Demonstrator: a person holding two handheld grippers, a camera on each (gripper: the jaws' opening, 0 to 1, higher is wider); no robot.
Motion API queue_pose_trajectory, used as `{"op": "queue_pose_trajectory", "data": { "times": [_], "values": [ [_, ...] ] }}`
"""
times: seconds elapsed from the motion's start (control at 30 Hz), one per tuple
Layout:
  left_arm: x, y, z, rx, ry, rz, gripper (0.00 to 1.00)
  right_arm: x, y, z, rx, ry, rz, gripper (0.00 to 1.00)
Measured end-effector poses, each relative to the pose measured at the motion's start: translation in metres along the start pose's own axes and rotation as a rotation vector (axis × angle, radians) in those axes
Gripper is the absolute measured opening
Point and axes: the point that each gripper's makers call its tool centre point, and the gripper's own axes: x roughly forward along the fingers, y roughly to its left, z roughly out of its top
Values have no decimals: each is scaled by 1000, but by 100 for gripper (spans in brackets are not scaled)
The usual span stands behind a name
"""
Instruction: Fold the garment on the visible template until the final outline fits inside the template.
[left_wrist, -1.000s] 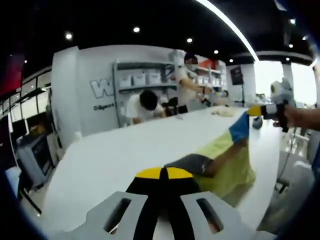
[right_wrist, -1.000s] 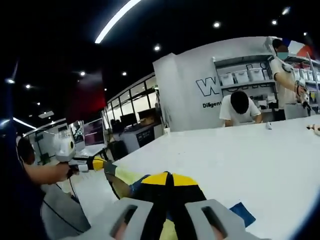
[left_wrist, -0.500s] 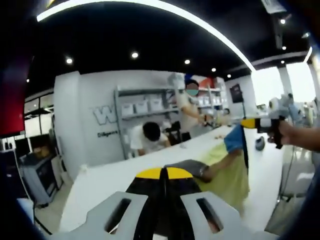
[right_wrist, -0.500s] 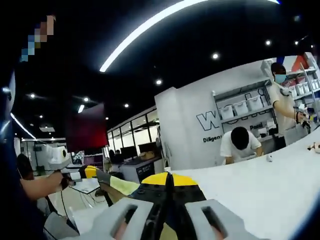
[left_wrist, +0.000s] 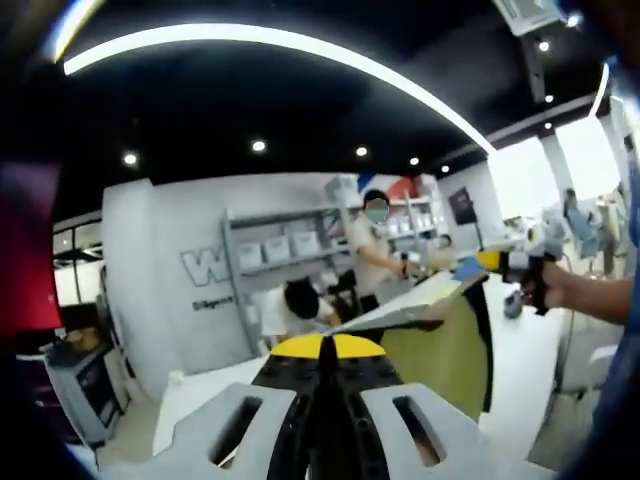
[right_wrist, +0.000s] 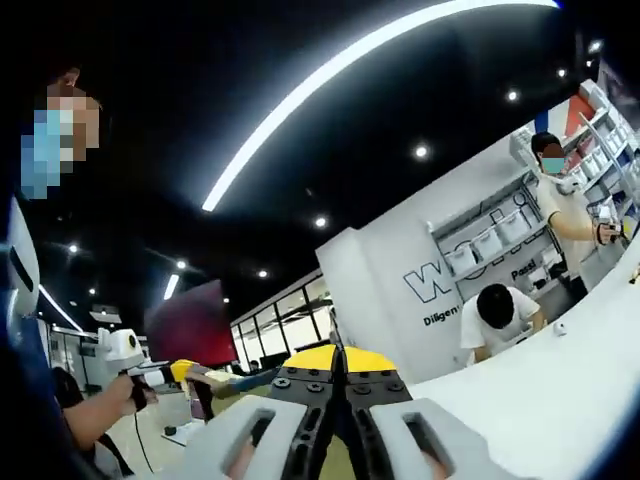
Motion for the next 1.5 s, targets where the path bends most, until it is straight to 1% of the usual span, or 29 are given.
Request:
{"op": "queue_pose_trajectory", "data": {
  "times": [0.07,0.17,0.2,0.27,0.33,0.37,0.5,0.57,0.6,0.63,0.73,0.77,0.83,0.87,0.93,1.0,1.07,1.1,1.13,1.17,1.23,1.27,1.3,1.33,1.37,1.4,1.43,1.47,1.5],
  "values": [
    [-5,2,13,25,-18,3,0,-1,1,6,17,-23,7,0],
    [-11,4,18,38,-24,-6,0,-5,3,12,33,-42,15,0],
    [-15,5,21,45,-27,-12,0,-8,5,17,69,-62,27,0],
    [-28,-6,26,92,13,-65,0,-13,8,23,69,-73,35,0],
    [-31,-10,29,103,11,-75,0,-16,12,27,74,-80,44,0],
    [-35,-17,31,116,7,-94,0,-20,19,30,71,-81,66,0],
    [-46,-33,38,116,2,-139,0,-36,40,37,82,-61,106,0],
    [-58,-42,40,111,6,-189,0,-45,47,40,75,-53,108,0],
    [-65,-46,43,114,5,-214,0,-50,49,42,88,-46,111,0],
    [-72,-50,45,116,4,-240,0,-59,59,50,145,-50,126,0],
    [-83,-52,52,117,2,-262,0,-65,63,55,177,-54,137,0],
    [-86,-50,53,96,-3,-273,0,-64,61,53,204,-32,130,0],
    [-85,-48,50,81,4,-273,0,-62,59,48,200,-8,124,0],
    [-77,-42,33,55,45,-275,0,-56,43,23,173,92,86,0],
    [-67,-38,11,43,97,-278,0,-49,27,-3,184,185,44,0],
    [-49,-33,-18,40,150,-291,0,-38,4,-40,98,292,4,0],
    [-39,-29,-28,37,150,-291,0,-33,-6,-54,66,327,-15,0],
    [-14,-16,-55,4,168,-277,0,-17,-27,-80,77,345,-16,0],
    [18,1,-97,-17,223,-246,0,-1,-57,-121,98,406,-49,0],
    [51,14,-151,-30,279,-233,0,13,-85,-167,51,481,-71,0],
    [62,15,-172,-35,299,-216,0,17,-97,-183,78,486,-87,0],
    [72,18,-192,-47,313,-205,0,16,-104,-199,54,522,-100,0],
    [74,21,-197,-61,320,-195,0,16,-111,-208,48,548,-116,0],
    [78,23,-206,-74,331,-182,0,15,-114,-218,17,583,-125,0],
    [83,23,-220,-69,356,-173,0,18,-118,-226,9,592,-119,0],
    [87,24,-235,-88,389,-169,0,19,-122,-231,26,593,-122,0],
    [92,28,-247,-94,397,-162,0,22,-127,-238,63,597,-131,0],
    [95,28,-253,-110,403,-158,0,26,-134,-244,86,594,-138,0],
    [100,31,-262,-124,408,-160,0,28,-138,-248,78,599,-139,0]
  ]
}}
